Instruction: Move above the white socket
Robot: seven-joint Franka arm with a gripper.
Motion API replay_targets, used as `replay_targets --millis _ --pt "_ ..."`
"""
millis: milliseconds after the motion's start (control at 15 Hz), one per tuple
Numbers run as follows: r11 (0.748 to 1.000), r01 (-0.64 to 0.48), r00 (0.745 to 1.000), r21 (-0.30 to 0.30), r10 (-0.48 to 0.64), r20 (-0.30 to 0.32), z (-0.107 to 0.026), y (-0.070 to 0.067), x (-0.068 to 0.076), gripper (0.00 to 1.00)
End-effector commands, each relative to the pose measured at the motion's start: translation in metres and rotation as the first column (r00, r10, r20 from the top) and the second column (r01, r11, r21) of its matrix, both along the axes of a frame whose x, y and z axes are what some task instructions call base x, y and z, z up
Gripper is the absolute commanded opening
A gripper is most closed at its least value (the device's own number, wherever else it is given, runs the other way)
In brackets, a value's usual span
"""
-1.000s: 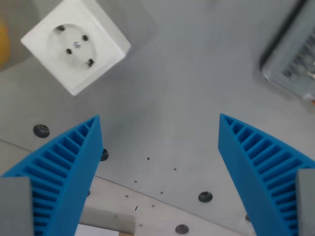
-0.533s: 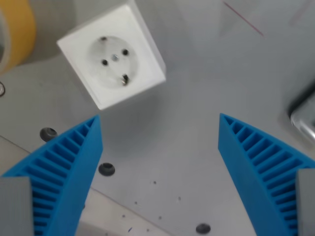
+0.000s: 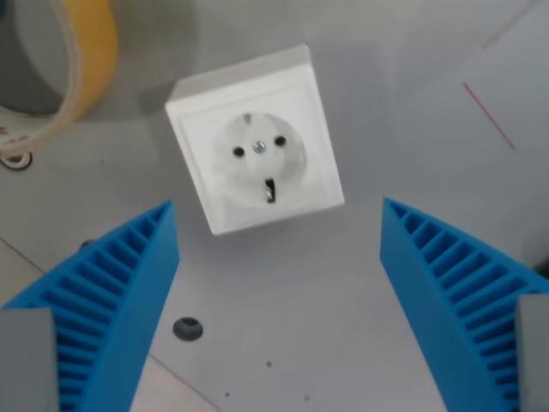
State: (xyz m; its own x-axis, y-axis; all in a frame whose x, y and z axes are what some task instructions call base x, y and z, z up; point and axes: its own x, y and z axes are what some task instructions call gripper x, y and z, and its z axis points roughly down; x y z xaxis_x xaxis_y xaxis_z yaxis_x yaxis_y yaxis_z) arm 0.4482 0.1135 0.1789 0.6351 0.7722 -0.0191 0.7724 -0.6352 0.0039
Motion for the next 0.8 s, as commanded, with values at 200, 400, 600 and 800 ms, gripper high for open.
replay_targets --millis 200,400,600,800 --pt "0.974 -0.226 0.968 -0.017 0.226 0.104 -0.011 0.010 -0.003 1.00" --pt "0.976 -0.218 0.971 -0.021 0.219 0.097 -0.014 0.015 -0.001 1.00" --pt "0.979 -0.201 0.975 -0.021 0.202 0.092 -0.016 0.018 0.000 1.00" --pt "0.984 -0.179 0.980 -0.023 0.181 0.082 -0.017 0.020 0.001 1.00"
